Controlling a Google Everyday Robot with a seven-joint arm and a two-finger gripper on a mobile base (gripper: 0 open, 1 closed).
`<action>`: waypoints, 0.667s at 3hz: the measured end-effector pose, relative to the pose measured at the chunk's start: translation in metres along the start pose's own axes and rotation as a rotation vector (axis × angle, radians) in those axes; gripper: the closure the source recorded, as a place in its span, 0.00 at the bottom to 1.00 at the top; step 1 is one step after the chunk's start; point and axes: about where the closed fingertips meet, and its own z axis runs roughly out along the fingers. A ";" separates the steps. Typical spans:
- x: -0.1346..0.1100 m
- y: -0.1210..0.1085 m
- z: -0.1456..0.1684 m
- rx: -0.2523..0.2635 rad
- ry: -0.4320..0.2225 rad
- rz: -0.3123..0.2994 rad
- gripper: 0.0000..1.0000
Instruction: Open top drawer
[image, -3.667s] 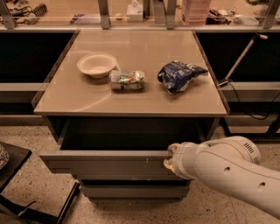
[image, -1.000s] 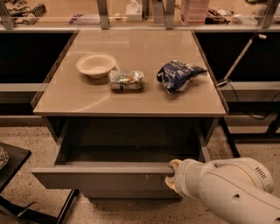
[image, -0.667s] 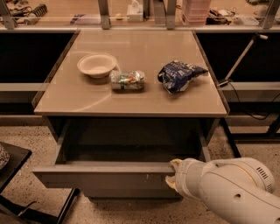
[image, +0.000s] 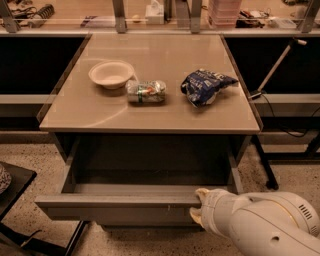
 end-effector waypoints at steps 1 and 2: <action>0.002 0.013 -0.004 0.006 -0.005 0.016 1.00; 0.002 0.013 -0.004 0.006 -0.005 0.015 1.00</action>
Offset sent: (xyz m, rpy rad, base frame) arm -0.4338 -0.0053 -0.1470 0.2818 -0.0780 -0.3078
